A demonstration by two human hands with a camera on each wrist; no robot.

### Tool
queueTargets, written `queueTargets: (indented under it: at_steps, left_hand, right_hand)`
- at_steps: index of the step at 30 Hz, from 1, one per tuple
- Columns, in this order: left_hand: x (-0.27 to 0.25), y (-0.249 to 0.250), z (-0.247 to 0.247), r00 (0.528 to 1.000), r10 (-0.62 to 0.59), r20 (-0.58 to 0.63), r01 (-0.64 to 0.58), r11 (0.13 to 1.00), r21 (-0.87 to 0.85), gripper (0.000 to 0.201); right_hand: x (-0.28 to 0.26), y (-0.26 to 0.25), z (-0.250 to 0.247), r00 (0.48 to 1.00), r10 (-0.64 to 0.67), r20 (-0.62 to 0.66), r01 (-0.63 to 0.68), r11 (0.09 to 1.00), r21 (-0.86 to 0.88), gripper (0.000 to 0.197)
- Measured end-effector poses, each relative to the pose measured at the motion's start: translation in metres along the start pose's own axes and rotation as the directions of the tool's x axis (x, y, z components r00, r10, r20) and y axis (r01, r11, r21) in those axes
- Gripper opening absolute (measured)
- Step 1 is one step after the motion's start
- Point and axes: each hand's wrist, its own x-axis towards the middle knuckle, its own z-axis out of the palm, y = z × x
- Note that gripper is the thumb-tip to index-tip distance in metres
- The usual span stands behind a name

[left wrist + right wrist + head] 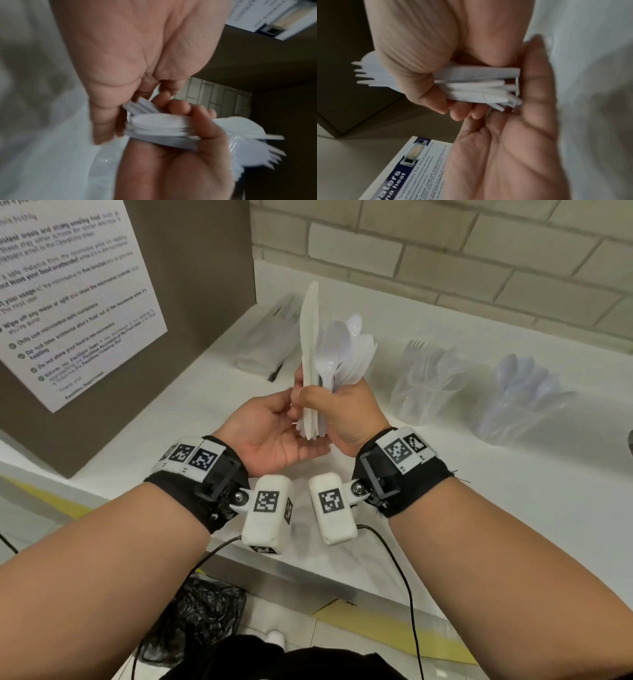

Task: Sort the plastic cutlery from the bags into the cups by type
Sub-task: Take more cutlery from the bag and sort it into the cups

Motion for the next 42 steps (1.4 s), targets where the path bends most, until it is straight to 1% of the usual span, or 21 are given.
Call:
queueTargets:
  at_steps: [3,5,6,8,11,15,17,18,20,22,23,24,26,28,30,31,34,36,38,40,42]
  left_hand:
    - [-0.006,0.005,0.003,0.992,0.086,0.089,-0.099,0.983,0.154,0.069]
    - [-0.009,0.008,0.011,0.976,0.15,0.16,-0.193,0.936,0.295,0.055]
    - [-0.009,0.008,0.015,0.972,0.177,0.152,-0.223,0.897,0.382,0.047]
    - [-0.01,0.008,0.024,0.973,0.218,0.076,-0.223,0.81,0.543,0.041]
    - [-0.011,0.004,0.032,0.966,0.255,0.036,-0.216,0.725,0.654,0.032]
    - [-0.013,0.003,0.036,0.93,0.367,0.027,-0.294,0.697,0.654,0.02]
    - [-0.013,0.003,0.037,0.919,0.393,-0.024,-0.288,0.713,0.64,0.018]
    - [-0.012,0.003,0.037,0.916,0.397,-0.059,-0.276,0.729,0.627,0.021]
    - [-0.011,0.003,0.037,0.89,0.429,-0.153,-0.292,0.796,0.531,0.023]
    - [-0.011,0.005,0.032,0.847,0.468,-0.252,-0.365,0.857,0.364,0.018]
    - [-0.009,0.007,0.028,0.822,0.49,-0.291,-0.392,0.857,0.335,0.016]
    - [-0.009,0.009,0.026,0.797,0.514,-0.316,-0.392,0.84,0.375,0.017]
    - [-0.006,0.009,0.021,0.755,0.572,-0.32,-0.319,0.747,0.583,0.016]
    - [-0.002,0.007,0.021,0.743,0.612,-0.271,-0.203,0.591,0.78,0.005]
    - [0.004,0.005,0.019,0.729,0.648,-0.221,-0.123,0.442,0.889,0.017]
    - [0.008,0.005,0.019,0.718,0.659,-0.223,-0.093,0.408,0.908,0.025]
    - [0.014,0.007,0.016,0.699,0.673,-0.242,-0.016,0.353,0.935,0.045]
    - [0.015,0.004,0.019,0.707,0.666,-0.239,0.016,0.323,0.946,0.057]
    - [0.017,0.001,0.022,0.716,0.663,-0.219,0.029,0.285,0.958,0.062]
    - [0.018,-0.002,0.026,0.723,0.657,-0.214,0.024,0.285,0.958,0.062]
    - [0.017,-0.005,0.029,0.72,0.658,-0.221,0.001,0.317,0.949,0.065]
  right_hand:
    - [-0.001,-0.002,-0.002,0.994,0.065,0.091,-0.074,0.993,0.092,0.011]
    - [-0.004,0.002,-0.002,0.988,0.064,0.143,-0.073,0.996,0.059,0.015]
    - [-0.006,0.005,-0.001,0.984,0.065,0.163,-0.068,0.998,0.012,0.018]
    - [-0.009,0.007,0.001,0.975,0.104,0.194,-0.089,0.992,-0.088,0.023]
    - [-0.012,0.008,0.002,0.962,0.188,0.199,-0.152,0.971,-0.186,0.029]
    - [-0.012,0.007,0.004,0.962,0.219,0.162,-0.174,0.951,-0.254,0.036]
    - [-0.013,0.003,0.006,0.956,0.217,0.195,-0.155,0.945,-0.289,0.031]
    - [-0.013,0.001,0.006,0.95,0.224,0.218,-0.14,0.928,-0.344,0.024]
    - [-0.012,-0.004,0.001,0.928,0.282,0.243,-0.108,0.828,-0.55,0.013]
    - [-0.011,-0.01,-0.012,0.93,0.335,0.15,-0.126,0.674,-0.727,0.025]
    - [-0.008,-0.014,-0.02,0.947,0.309,0.084,-0.137,0.629,-0.765,0.036]
    - [-0.007,-0.02,-0.027,0.966,0.257,0.035,-0.137,0.617,-0.775,0.045]
    - [-0.003,-0.03,-0.033,0.991,0.132,-0.017,-0.1,0.651,-0.753,0.05]
    - [0.0,-0.038,-0.028,0.999,-0.001,-0.037,-0.025,0.714,-0.7,0.044]
    - [0.002,-0.042,-0.021,0.994,-0.085,-0.063,0.027,0.781,-0.623,0.041]
    - [0.003,-0.043,-0.018,0.994,-0.086,-0.07,0.028,0.808,-0.589,0.042]
    - [0.003,-0.038,-0.013,0.995,-0.064,-0.08,0.018,0.876,-0.482,0.047]
    - [0.004,-0.033,-0.009,0.991,-0.084,-0.106,0.023,0.877,-0.48,0.047]
    - [0.007,-0.027,-0.005,0.985,-0.082,-0.151,-0.005,0.865,-0.502,0.046]
    - [0.011,-0.024,-0.002,0.977,-0.09,-0.191,-0.023,0.854,-0.519,0.044]
    - [0.013,-0.023,-0.002,0.972,-0.106,-0.209,-0.029,0.831,-0.556,0.033]
